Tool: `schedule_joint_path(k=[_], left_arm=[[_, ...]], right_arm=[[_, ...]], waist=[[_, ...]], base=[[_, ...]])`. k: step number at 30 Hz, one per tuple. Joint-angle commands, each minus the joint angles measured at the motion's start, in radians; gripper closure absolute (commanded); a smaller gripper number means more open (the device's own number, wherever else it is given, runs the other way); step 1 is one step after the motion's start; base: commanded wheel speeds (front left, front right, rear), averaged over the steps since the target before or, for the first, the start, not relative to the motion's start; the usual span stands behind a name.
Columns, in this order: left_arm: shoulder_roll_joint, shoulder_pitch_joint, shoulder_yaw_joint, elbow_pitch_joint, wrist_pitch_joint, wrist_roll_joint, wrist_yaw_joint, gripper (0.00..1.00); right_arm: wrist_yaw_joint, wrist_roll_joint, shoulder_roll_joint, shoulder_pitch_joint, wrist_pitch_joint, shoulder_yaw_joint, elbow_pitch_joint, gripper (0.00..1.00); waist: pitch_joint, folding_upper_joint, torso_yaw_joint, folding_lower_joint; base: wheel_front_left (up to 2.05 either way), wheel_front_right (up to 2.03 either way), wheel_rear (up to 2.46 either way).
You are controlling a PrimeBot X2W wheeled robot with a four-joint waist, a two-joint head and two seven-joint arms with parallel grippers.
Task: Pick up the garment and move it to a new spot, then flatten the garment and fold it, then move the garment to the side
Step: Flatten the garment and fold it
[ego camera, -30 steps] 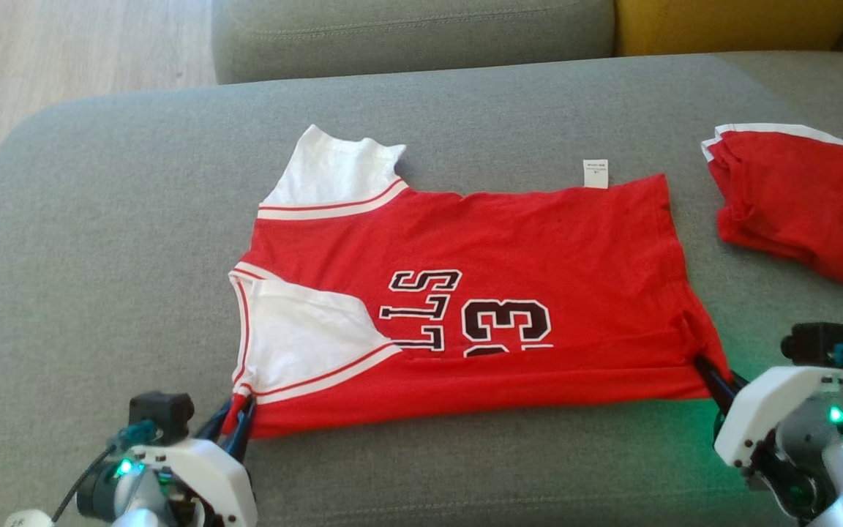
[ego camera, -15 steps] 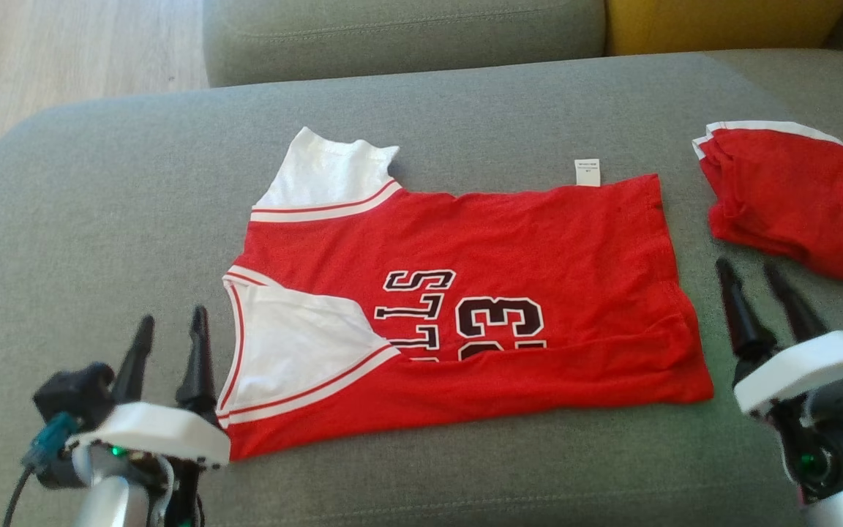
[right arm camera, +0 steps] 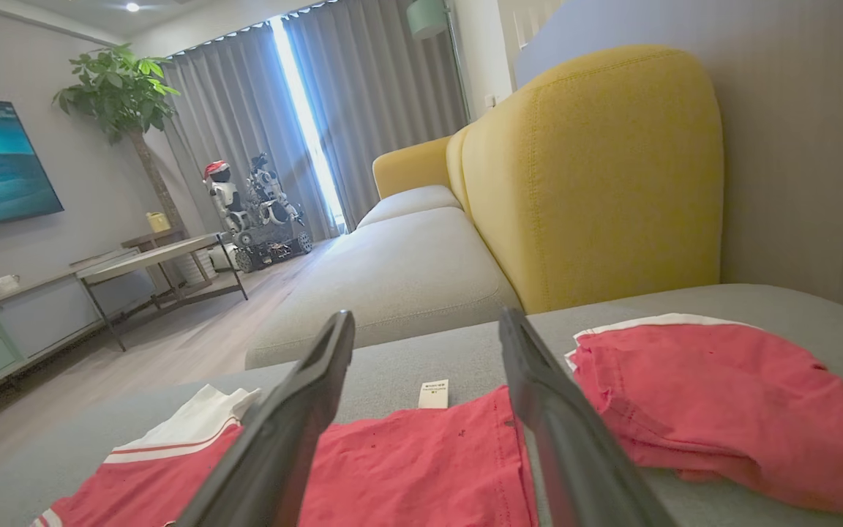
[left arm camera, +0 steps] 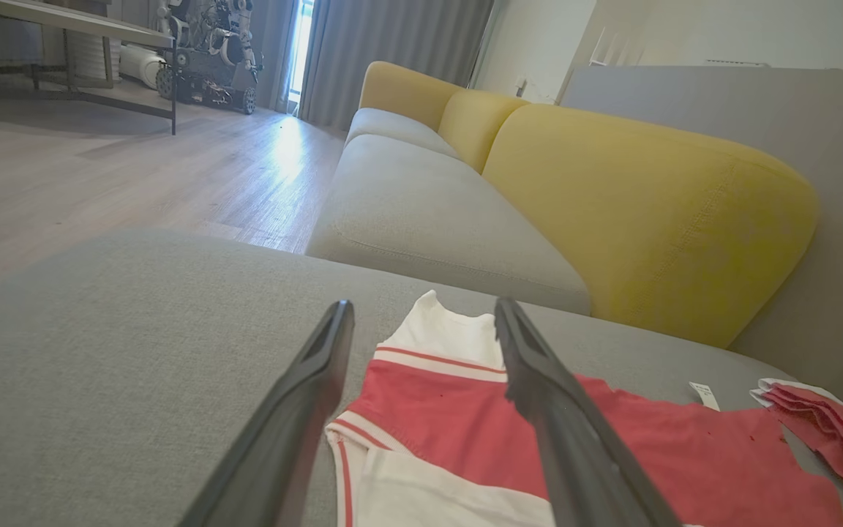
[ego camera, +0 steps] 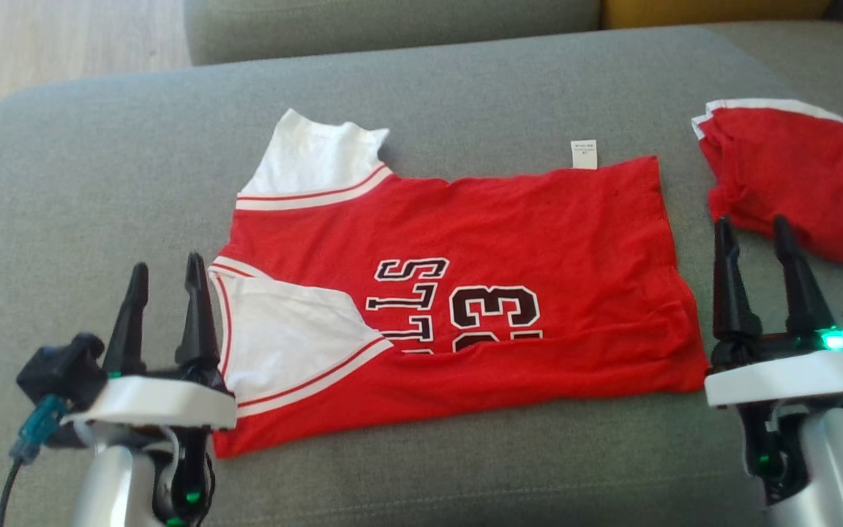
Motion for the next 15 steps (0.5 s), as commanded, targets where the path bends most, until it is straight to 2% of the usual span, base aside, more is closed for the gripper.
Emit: schedule_joint_path(k=[1, 7, 15], left_arm=[[0.004, -0.059, 0.031, -0.034, -0.012, 0.013, -0.004, 0.0], [0.022, -0.135, 0.024, 0.044, -0.012, 0.043, -0.035, 0.0], [0.137, -0.332, -0.025, 0.203, 0.115, 0.087, -0.07, 0.0]], right_arm=[[-0.001, -0.014, 0.001, -0.013, -0.013, 0.021, -0.038, 0.0], [-0.001, -0.065, 0.028, -0.041, -0.028, 0.039, -0.024, 0.0], [-0.001, -0.097, 0.057, -0.114, -0.018, 0.08, -0.012, 0.0]], waist=[[0.01, 0.0, -0.005, 0.0], [0.046, 0.0, -0.03, 0.0], [0.14, 0.0, -0.099, 0.0]], base=[[0.0, 0.0, 0.0], [0.0, 0.0, 0.0], [0.0, 0.0, 0.0]])
